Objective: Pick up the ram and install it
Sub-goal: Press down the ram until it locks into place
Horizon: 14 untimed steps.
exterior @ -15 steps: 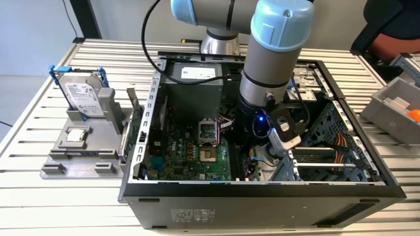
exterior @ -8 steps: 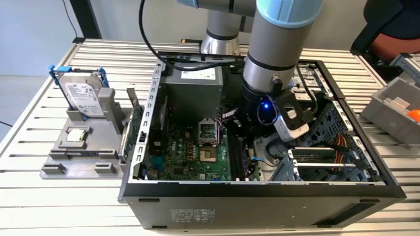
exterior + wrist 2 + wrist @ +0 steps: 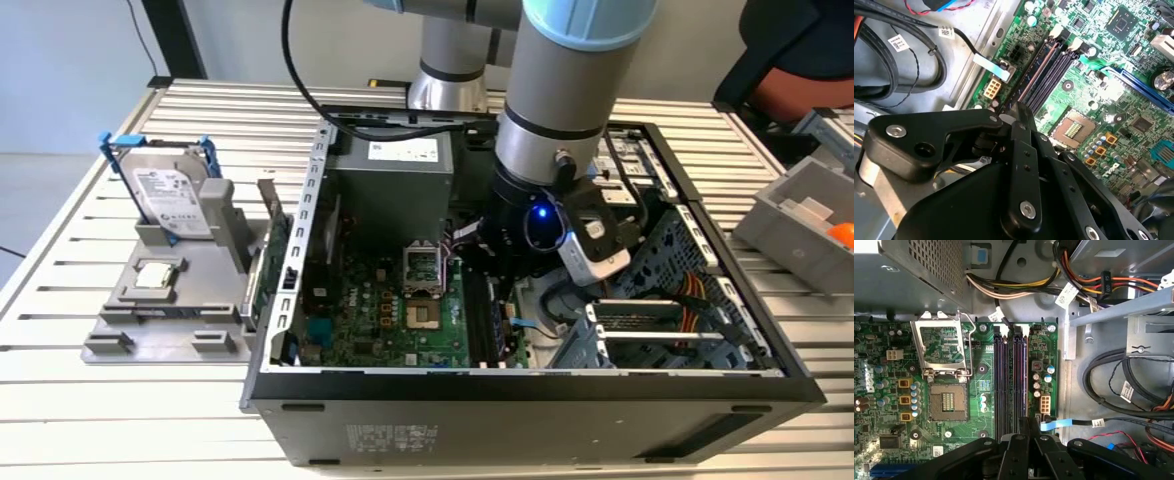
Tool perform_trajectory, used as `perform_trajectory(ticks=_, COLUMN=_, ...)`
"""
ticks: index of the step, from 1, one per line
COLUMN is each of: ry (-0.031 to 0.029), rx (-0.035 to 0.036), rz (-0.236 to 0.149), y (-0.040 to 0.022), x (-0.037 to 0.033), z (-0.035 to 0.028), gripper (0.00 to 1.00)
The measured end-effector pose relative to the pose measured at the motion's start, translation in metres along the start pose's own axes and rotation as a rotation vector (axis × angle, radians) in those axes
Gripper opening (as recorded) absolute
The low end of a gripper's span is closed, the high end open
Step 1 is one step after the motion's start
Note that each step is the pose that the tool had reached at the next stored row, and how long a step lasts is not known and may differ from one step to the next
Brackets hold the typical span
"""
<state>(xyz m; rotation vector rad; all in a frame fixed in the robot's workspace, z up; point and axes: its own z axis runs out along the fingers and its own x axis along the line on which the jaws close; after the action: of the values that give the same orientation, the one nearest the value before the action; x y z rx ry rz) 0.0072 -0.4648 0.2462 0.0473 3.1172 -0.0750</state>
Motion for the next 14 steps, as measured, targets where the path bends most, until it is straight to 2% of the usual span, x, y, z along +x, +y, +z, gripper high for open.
perform_trajectory(ticks=14, ry=-0.0002, rx=0.0, rz=-0.002, y=0.0, x=0.0006, z=-0.0001, gripper=0.0)
